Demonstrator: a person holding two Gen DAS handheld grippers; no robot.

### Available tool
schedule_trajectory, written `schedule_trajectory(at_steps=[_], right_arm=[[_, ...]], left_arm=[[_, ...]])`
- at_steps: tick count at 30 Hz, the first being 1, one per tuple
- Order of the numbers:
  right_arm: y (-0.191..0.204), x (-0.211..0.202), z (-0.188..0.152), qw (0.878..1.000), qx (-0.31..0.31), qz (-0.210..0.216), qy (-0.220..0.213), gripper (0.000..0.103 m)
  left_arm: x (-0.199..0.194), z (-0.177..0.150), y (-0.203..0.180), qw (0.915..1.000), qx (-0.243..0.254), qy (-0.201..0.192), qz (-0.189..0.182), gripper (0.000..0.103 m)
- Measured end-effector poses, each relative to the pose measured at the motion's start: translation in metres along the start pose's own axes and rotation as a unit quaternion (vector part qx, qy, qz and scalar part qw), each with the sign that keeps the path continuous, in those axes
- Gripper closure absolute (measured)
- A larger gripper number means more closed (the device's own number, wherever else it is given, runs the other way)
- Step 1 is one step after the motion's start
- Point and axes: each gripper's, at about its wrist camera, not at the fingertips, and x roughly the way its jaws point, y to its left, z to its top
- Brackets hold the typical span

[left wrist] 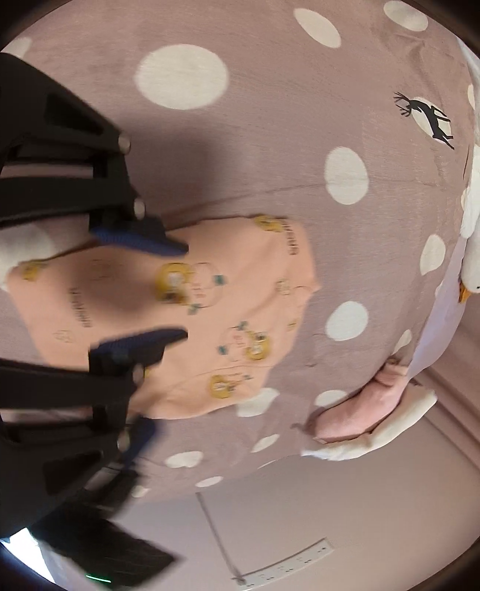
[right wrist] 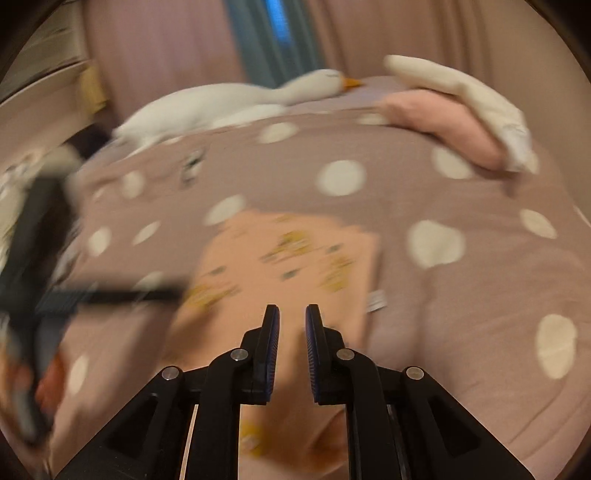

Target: Fold small clothes

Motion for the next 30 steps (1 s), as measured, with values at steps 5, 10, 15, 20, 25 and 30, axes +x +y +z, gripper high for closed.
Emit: schedule_trajectory(at_steps=[5,10,15,20,25,30], right_arm=[[0.019,0.014,-0.031,0.999,-0.023,0.015,0.041,0.091],[0.008,0.021,-0.056,0.997,-0.021,0.015,0.068,0.092],[0.000,0.012,-0.061,0.996,-0.003,0.036,0.081,0.095],[-0.004,-0.006,-0.037,0.998,-0.006,0.044,0.046,0.095],[-0.031,0.007,0.000,0.998,0.044,0.033,0.009,0.095],[-0.039,0.035,0.033,0.998,0.056,0.009,0.003,0.095]], left_arm=[[0.034,0.022,0.004,0.9995,-0.010,0.014,0.026,0.082],[0.066,0.034,0.019,0.9976,-0.035,0.030,0.052,0.083],[0.068,0.048,0.023,0.9965,-0.045,0.026,0.066,0.081],[0.049,0.028,0.006,0.9965,0.006,0.014,0.083,0.084],[0.020,-0.018,-0.029,0.9918,0.095,0.004,0.086,0.084],[0.008,-0.057,-0.038,0.9891,0.121,0.014,0.083,0.084]])
